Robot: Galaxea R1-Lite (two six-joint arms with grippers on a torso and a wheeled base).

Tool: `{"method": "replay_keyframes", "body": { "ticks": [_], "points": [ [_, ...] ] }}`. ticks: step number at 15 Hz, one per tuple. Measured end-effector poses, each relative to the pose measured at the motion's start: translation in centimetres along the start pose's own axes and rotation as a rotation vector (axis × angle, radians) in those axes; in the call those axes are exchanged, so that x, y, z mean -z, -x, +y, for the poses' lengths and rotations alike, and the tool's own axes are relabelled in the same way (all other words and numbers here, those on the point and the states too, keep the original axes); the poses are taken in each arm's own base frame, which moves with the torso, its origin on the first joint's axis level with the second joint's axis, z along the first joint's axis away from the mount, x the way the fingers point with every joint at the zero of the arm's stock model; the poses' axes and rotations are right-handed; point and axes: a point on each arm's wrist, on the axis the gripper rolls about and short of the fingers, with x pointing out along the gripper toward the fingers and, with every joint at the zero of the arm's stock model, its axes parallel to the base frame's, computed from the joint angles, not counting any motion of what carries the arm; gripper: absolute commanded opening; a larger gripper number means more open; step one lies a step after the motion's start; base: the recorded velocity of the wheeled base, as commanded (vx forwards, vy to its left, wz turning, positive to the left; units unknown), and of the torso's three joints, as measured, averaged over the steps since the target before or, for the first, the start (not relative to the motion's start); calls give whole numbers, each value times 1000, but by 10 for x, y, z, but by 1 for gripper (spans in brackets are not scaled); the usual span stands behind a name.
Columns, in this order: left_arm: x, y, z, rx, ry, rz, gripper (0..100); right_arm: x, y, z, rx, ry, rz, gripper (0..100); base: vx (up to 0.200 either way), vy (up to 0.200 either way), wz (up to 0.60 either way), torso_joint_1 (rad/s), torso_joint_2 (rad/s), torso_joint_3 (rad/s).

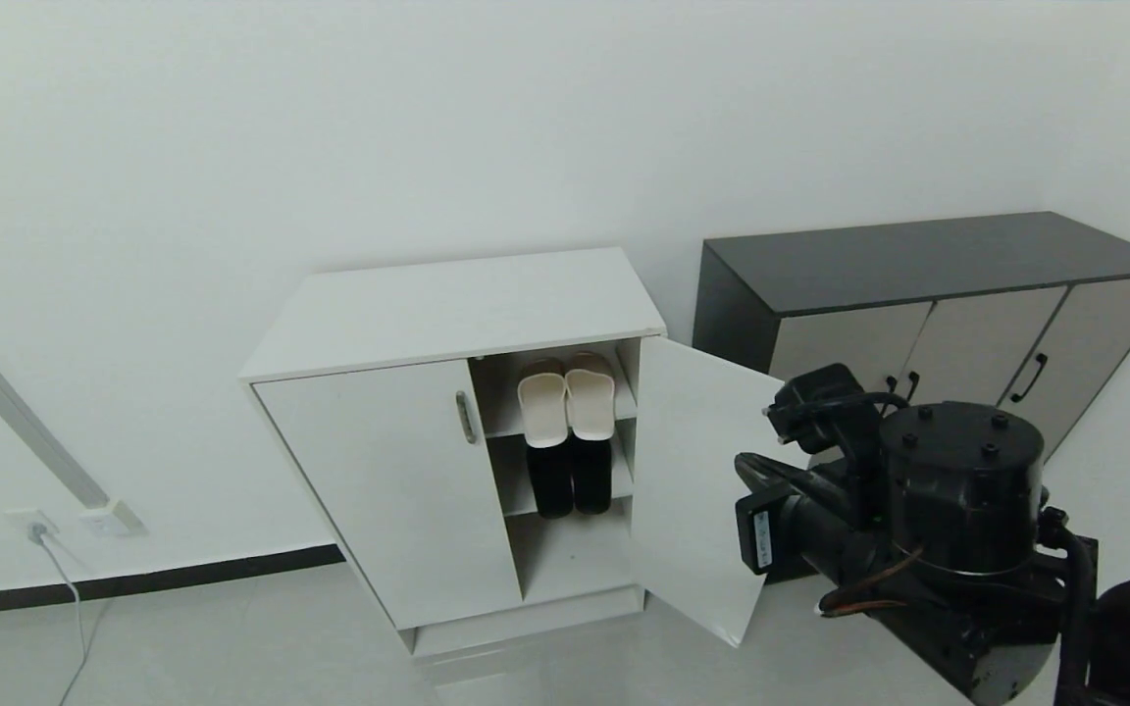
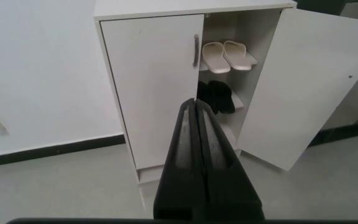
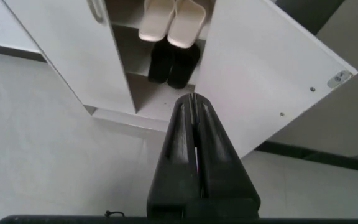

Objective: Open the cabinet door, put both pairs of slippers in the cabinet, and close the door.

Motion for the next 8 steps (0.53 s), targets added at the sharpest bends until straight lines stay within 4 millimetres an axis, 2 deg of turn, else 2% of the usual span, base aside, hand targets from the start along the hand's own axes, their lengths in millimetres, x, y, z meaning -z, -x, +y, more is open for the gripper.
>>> {"method": "replay_keyframes", "body": {
  "ticks": [3, 8],
  "points": [
    [0, 0, 0, 0, 0, 0, 0, -11, -20, -21, 75, -11, -21, 0, 0, 0, 0, 0, 0, 0],
    [0, 0, 0, 0, 0, 0, 0, -29, -78, -70, 206, -61, -22, 0, 0, 0, 0, 0, 0, 0]
  ]
}}
